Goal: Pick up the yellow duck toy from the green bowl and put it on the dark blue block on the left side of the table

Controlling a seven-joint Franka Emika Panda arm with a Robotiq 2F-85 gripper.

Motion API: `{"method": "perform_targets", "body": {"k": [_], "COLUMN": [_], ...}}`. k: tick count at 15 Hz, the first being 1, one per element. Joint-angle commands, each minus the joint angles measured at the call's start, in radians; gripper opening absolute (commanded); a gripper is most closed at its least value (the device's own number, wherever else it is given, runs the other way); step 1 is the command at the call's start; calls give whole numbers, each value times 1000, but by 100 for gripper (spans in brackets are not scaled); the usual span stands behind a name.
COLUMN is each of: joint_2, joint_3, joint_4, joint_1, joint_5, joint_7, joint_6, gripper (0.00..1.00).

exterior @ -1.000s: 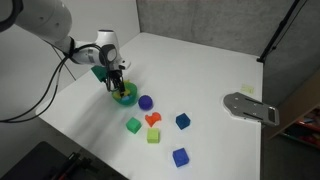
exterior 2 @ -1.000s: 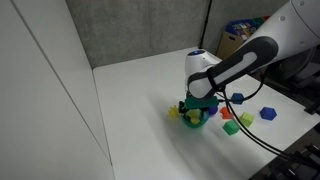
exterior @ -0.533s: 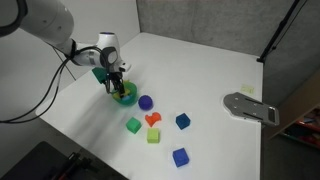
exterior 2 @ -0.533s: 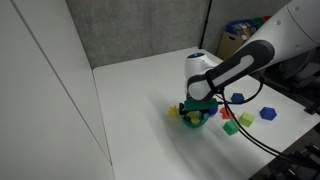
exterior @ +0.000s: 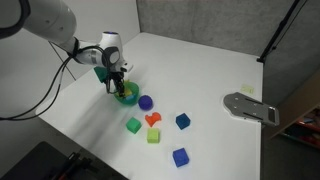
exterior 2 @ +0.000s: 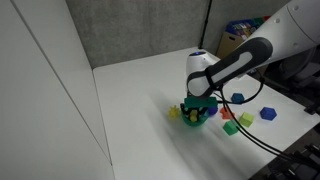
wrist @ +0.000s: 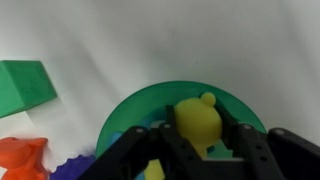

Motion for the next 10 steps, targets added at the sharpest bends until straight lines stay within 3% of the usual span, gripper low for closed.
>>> {"method": "perform_targets", "body": {"k": [1, 10], "joint_2": [-31, -141], "joint_3": [16, 12], "joint_4": [13, 27], "joint_1": [-25, -66], "joint_5": [22, 16], "joint_7": [-19, -58], "joint_6": [-29, -63], "gripper": [18, 17]}}
